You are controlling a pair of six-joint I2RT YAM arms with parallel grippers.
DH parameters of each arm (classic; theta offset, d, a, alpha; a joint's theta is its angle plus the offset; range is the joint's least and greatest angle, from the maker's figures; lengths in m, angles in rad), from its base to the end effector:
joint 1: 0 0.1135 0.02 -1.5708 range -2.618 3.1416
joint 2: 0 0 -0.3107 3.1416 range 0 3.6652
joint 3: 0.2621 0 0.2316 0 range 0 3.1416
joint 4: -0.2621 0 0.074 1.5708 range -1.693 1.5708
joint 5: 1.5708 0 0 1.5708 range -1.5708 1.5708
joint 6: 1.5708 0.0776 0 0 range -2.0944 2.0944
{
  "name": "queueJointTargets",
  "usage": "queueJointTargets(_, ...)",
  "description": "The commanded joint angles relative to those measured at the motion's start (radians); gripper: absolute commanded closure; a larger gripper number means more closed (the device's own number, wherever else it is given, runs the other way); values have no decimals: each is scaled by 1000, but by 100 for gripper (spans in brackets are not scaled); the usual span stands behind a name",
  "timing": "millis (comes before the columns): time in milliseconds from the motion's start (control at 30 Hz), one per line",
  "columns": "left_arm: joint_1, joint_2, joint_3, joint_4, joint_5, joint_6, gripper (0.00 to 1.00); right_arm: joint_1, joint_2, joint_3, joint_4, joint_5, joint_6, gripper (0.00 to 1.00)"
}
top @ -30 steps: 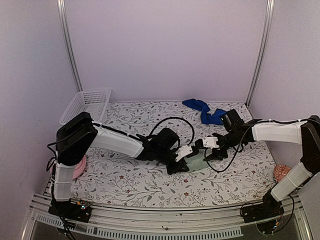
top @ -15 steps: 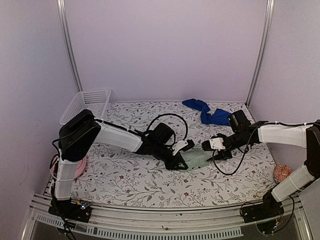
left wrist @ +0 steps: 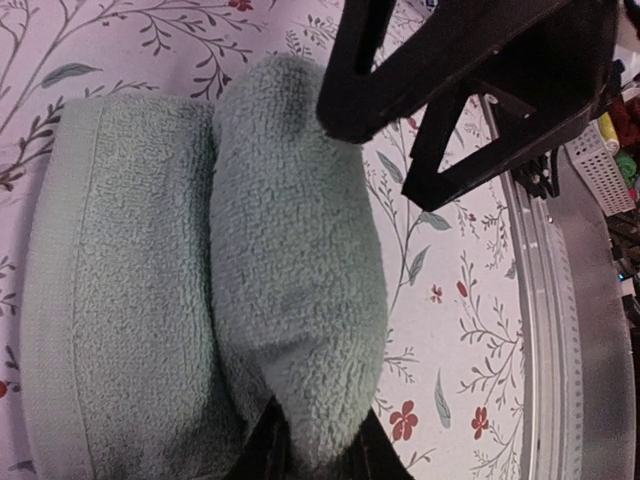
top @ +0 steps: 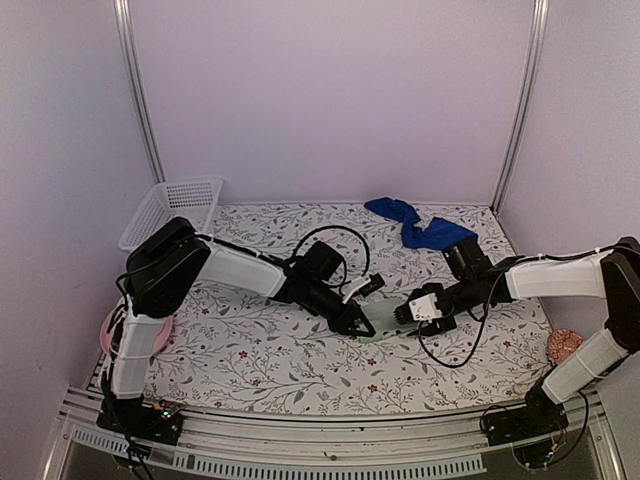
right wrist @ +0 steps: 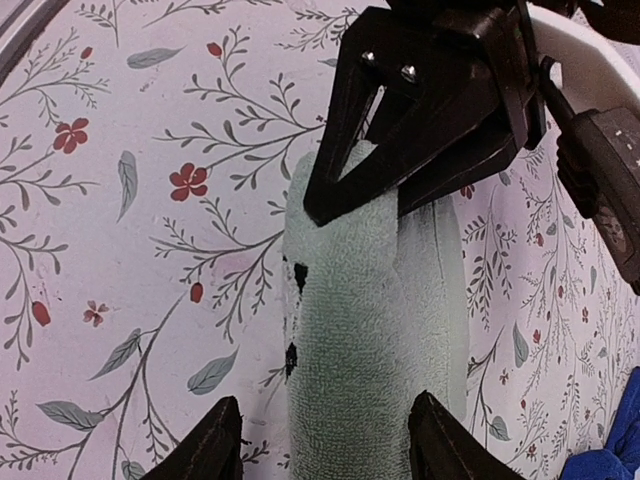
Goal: Roll the towels
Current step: Roll the towel at the center of the board.
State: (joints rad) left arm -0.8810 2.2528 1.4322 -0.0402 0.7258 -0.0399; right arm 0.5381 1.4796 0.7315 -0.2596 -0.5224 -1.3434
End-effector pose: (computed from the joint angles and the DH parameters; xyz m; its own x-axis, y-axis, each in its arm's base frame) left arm 0.2774 -0.4172 0.1318 -0.5162 0.5788 -0.6312 0.8324 0.1655 -0.5290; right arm 0.2136 0.1726 0.1953 0.4918 -0.6897 -0.5314 -0.8591 -0.2852 -0.4249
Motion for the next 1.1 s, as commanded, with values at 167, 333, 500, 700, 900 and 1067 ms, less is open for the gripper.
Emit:
queueJointTargets(167, 21, 82, -26, -126, -39, -27, 84, 32, 108, 10, 106, 120, 72, 44)
queueJointTargets(333, 25, 85, -27, -121, -30, -34, 82, 43, 149, 22, 98, 138, 85, 53)
queueJointTargets(500, 35, 65, -49, -105, -28, -35, 71, 47, 218, 75, 68, 171, 137, 65)
queueJointTargets(700, 42, -27, -119, -46, -81, -30, 49, 48, 245, 121, -27, 151, 141, 71)
queueJointTargets(900, 44, -203, -216, 46, -228, 4, 26, 47, 262, 164, -136, 136, 130, 72)
queueJointTargets(1067, 26, -360, -331, 163, -387, 69, 15, 47, 283, 208, -221, 123, 136, 71)
